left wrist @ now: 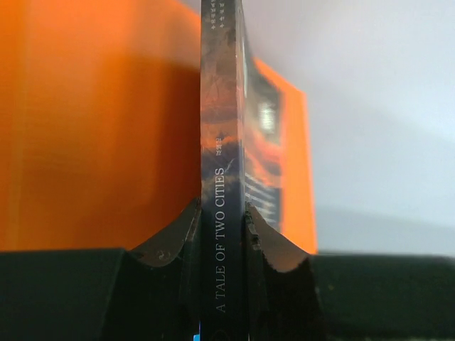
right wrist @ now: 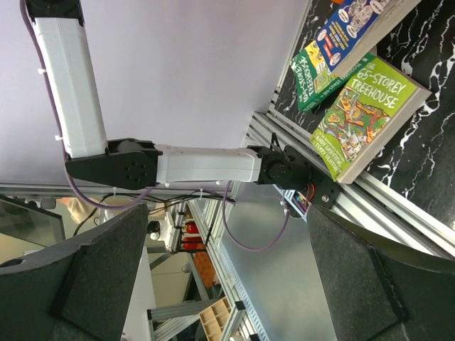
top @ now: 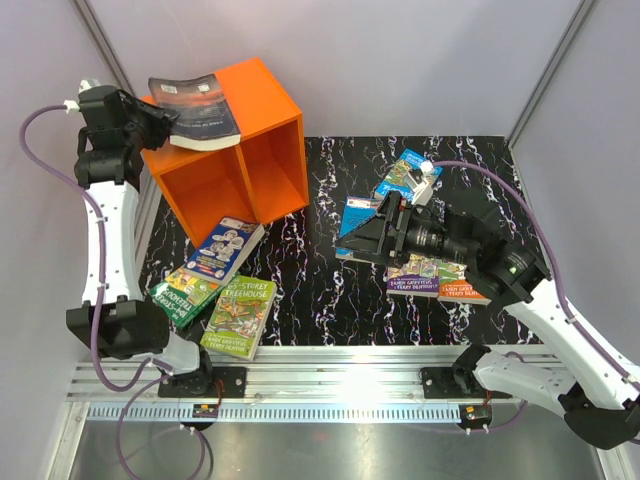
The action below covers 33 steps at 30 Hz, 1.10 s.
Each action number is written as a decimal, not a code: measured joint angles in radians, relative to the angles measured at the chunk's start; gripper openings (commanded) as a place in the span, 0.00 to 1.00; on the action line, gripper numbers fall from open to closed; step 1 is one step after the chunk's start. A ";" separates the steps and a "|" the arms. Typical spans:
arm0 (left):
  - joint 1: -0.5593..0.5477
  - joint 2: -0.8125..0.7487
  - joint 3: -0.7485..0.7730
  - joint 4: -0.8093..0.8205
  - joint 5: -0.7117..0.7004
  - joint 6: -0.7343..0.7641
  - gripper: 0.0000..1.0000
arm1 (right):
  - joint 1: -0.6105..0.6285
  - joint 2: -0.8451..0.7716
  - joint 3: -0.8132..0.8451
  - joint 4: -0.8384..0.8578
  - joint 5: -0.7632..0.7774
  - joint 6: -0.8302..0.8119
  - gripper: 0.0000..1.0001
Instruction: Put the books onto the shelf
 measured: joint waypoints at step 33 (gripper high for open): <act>0.111 0.104 0.226 -0.353 -0.274 0.303 0.99 | -0.045 0.123 0.006 -0.026 -0.057 -0.036 1.00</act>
